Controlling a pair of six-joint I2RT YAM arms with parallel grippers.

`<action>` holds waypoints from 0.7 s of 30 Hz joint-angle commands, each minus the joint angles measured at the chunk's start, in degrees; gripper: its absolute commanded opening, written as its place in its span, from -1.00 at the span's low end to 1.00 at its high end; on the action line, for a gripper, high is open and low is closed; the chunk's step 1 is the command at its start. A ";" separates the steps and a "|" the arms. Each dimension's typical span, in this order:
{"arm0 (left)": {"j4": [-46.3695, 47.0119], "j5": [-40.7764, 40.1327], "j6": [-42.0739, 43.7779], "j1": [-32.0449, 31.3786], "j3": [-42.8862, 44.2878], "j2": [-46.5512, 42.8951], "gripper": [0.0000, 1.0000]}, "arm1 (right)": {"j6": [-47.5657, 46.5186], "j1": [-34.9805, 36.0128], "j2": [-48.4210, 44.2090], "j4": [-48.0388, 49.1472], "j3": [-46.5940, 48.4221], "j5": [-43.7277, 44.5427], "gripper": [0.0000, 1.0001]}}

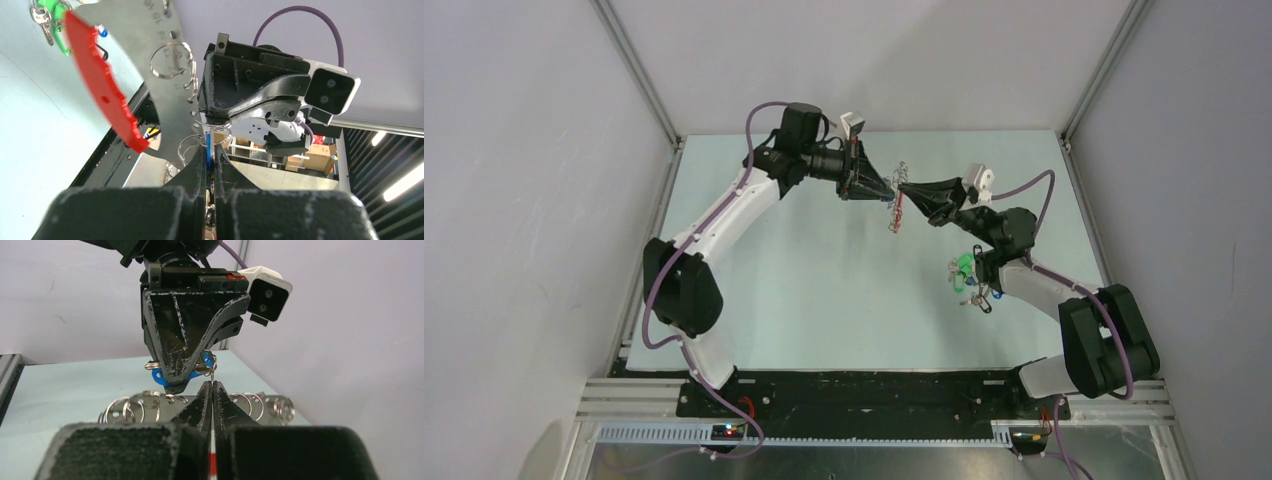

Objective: Remove the keys from the keyring

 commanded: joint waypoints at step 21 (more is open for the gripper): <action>3.96 -9.17 7.39 3.76 -8.65 -3.73 -1.00 | 11.82 -5.96 -4.37 8.15 -1.93 2.72 -1.00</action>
